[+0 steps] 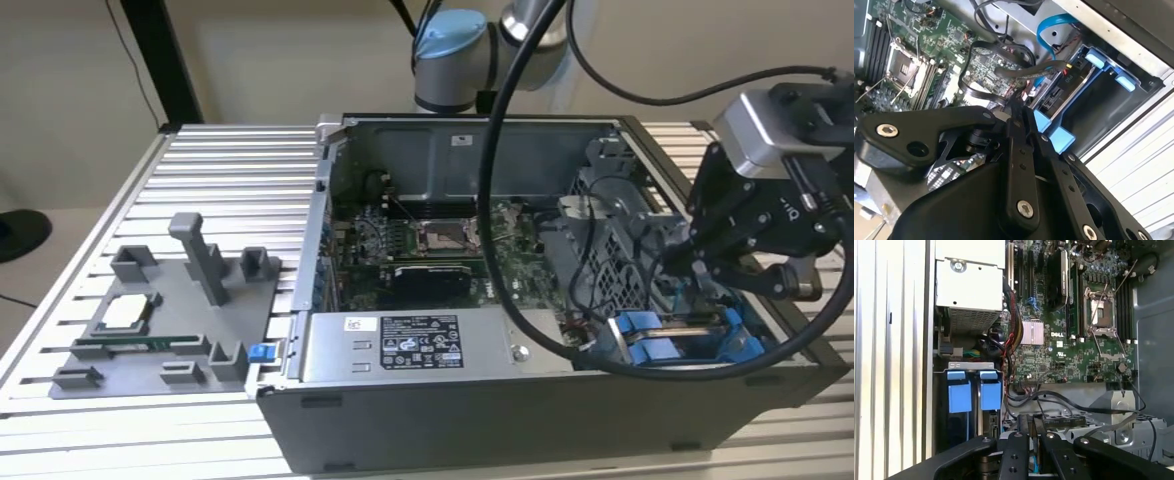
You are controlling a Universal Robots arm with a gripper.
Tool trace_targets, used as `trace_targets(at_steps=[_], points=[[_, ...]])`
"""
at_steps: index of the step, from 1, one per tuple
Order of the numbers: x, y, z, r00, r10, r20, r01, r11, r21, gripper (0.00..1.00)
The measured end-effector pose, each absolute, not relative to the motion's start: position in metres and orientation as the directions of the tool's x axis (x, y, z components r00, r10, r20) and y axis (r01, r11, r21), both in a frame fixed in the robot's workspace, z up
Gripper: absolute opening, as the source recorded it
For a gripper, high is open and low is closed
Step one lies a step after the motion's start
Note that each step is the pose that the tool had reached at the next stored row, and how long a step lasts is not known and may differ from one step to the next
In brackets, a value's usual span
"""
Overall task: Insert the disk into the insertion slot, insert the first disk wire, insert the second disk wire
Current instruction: 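Insert the second disk wire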
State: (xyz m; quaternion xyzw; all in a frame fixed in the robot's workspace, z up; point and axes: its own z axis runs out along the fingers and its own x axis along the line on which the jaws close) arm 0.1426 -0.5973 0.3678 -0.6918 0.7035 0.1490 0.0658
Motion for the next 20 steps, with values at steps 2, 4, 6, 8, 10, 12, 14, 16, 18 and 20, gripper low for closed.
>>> trace_targets(at_steps=[2, 4, 6, 8, 10, 12, 14, 16, 18, 20], points=[[0.142, -0.598, 0.366, -0.034, -0.954, -0.299, -0.993, -0.002, 0.119, 0.00], [0.142, -0.600, 0.364, -0.034, -0.954, -0.299, -0.993, -0.002, 0.119, 0.00], [0.142, -0.602, 0.361, -0.033, -0.954, -0.298, -0.993, -0.003, 0.119, 0.00], [0.142, -0.603, 0.358, -0.032, -0.954, -0.298, -0.993, -0.003, 0.119, 0.00], [0.142, -0.604, 0.357, -0.030, -0.959, -0.283, -0.993, -0.004, 0.119, 0.00], [0.142, -0.604, 0.357, -0.026, -0.968, -0.249, -0.993, -0.004, 0.119, 0.00], [0.142, -0.604, 0.357, -0.021, -0.977, -0.213, -0.993, -0.005, 0.119, 0.00], [0.142, -0.604, 0.357, -0.016, -0.983, -0.181, -0.994, -0.004, 0.112, 0.00], [0.142, -0.603, 0.357, -0.009, -0.987, -0.161, -0.997, -0.005, 0.082, 0.00], [0.142, -0.603, 0.357, -0.002, -0.988, -0.154, -0.999, -0.005, 0.046, 0.00]])
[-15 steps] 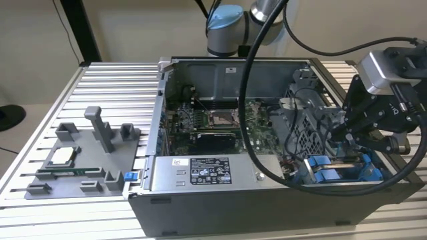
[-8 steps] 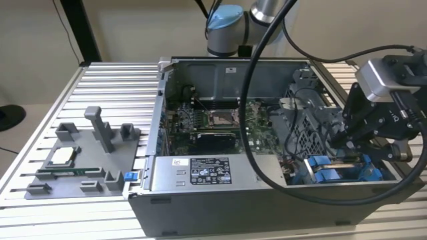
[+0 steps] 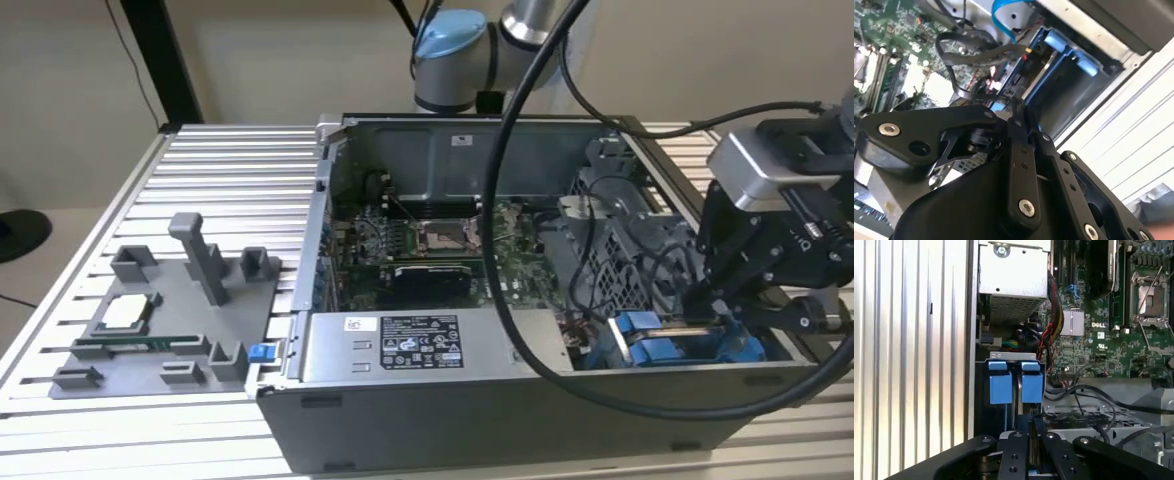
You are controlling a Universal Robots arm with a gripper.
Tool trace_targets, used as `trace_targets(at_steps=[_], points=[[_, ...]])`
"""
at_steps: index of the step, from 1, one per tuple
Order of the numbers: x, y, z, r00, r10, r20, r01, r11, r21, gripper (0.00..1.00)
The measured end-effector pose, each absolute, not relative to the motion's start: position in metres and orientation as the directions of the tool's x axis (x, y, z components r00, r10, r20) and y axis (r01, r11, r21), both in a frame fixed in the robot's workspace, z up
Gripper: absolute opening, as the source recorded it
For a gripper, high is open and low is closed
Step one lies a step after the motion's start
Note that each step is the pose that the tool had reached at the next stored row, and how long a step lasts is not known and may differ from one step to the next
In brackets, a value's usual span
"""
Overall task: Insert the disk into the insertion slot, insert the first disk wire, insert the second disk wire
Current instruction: 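Insert the second disk wire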
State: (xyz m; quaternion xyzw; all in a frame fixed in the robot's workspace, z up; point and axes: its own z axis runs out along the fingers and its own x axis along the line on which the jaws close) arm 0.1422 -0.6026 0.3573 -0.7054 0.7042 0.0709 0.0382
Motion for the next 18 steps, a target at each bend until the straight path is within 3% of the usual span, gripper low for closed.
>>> trace_targets(at_steps=[2, 4, 18], points=[[0.1409, -0.6023, 0.3569, 0.003, -0.988, -0.154, -1.000, -0.005, 0.016, 0.00], [0.1392, -0.6023, 0.3560, 0.002, -0.988, -0.155, -1.000, -0.003, 0.008, 0.00], [0.1367, -0.6022, 0.3556, -0.003, -0.988, -0.156, -1.000, 0.003, -0.001, 0.00]])
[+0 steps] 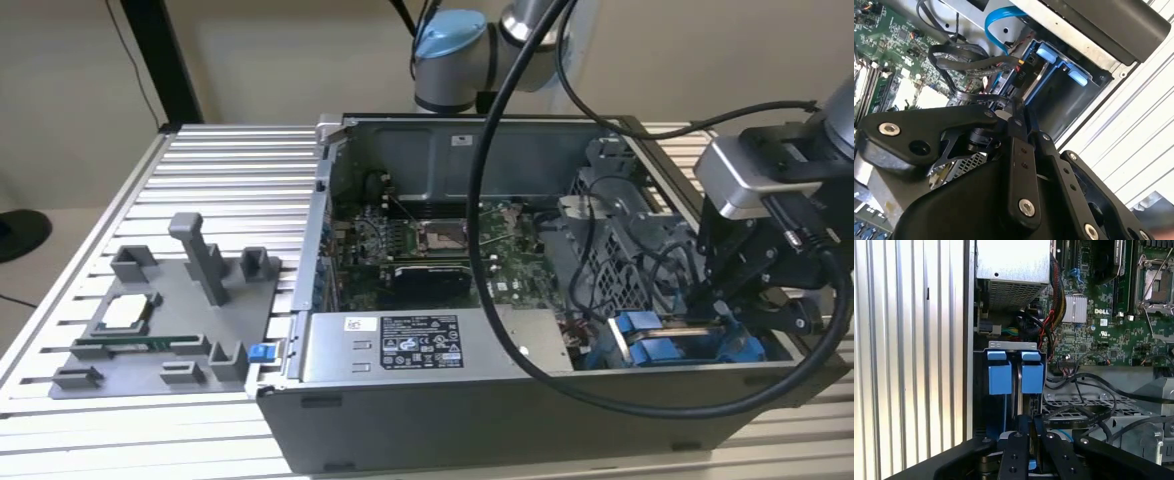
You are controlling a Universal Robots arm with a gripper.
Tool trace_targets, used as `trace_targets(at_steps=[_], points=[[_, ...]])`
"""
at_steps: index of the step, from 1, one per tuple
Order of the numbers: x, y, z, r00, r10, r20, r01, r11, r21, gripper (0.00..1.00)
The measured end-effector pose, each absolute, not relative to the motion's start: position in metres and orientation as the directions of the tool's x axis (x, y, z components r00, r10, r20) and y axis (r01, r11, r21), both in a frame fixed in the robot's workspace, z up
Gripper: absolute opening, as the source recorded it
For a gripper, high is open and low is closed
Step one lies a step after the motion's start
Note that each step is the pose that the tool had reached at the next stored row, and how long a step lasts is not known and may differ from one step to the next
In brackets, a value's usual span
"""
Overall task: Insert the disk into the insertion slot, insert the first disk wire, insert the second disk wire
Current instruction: 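Insert the second disk wire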
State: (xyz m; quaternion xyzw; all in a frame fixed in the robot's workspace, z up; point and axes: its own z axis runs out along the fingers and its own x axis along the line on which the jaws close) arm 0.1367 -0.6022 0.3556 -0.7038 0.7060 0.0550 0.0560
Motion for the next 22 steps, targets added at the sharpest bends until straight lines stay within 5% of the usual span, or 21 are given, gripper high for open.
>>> trace_targets(at_steps=[22], points=[[0.1375, -0.5950, 0.3519, -0.001, -0.988, -0.157, -1.000, 0.002, -0.010, 0.00]])
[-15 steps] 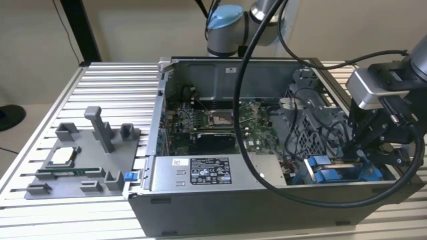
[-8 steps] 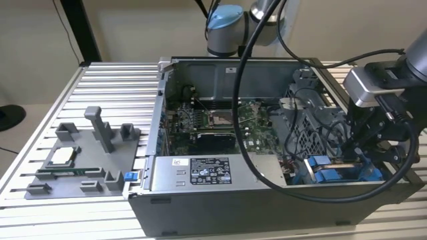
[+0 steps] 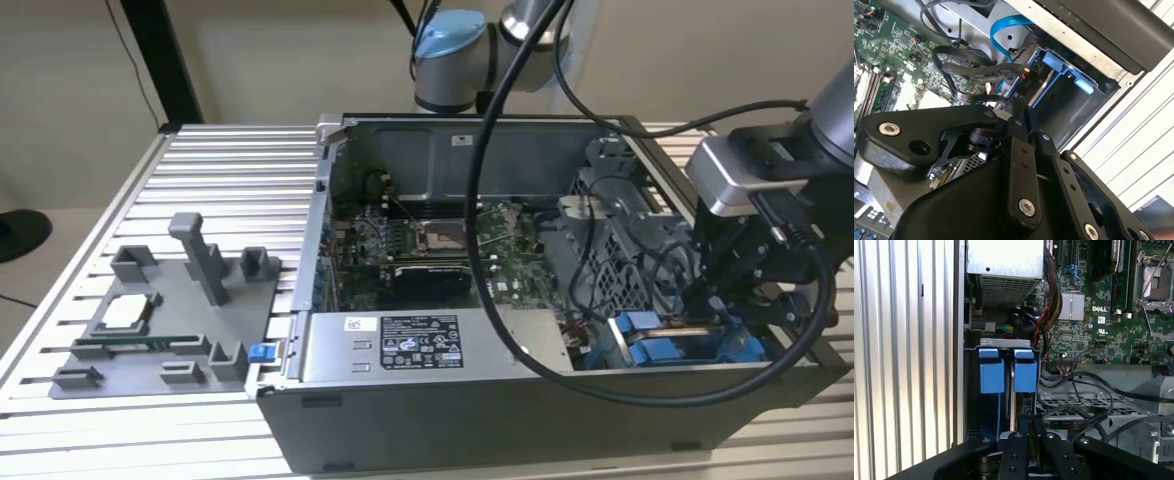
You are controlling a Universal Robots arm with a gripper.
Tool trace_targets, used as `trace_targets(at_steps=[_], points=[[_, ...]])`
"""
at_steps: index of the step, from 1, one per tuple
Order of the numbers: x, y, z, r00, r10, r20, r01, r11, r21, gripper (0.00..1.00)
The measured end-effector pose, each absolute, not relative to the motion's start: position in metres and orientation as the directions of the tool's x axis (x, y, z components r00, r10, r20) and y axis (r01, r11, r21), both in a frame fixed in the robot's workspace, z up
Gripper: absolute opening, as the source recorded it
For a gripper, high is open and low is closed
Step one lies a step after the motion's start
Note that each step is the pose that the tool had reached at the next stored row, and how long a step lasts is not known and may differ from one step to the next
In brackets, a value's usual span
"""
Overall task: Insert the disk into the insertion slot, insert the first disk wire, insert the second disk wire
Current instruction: 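Insert the second disk wire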
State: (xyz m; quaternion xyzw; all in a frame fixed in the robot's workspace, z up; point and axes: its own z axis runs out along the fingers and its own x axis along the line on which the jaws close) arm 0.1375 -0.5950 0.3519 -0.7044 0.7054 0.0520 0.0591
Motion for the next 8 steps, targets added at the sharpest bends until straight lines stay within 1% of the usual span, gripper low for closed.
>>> trace_targets(at_steps=[8], points=[[0.1378, -0.5950, 0.3484, 0.001, -0.988, -0.157, -1.000, 0.000, -0.011, 0.00]])
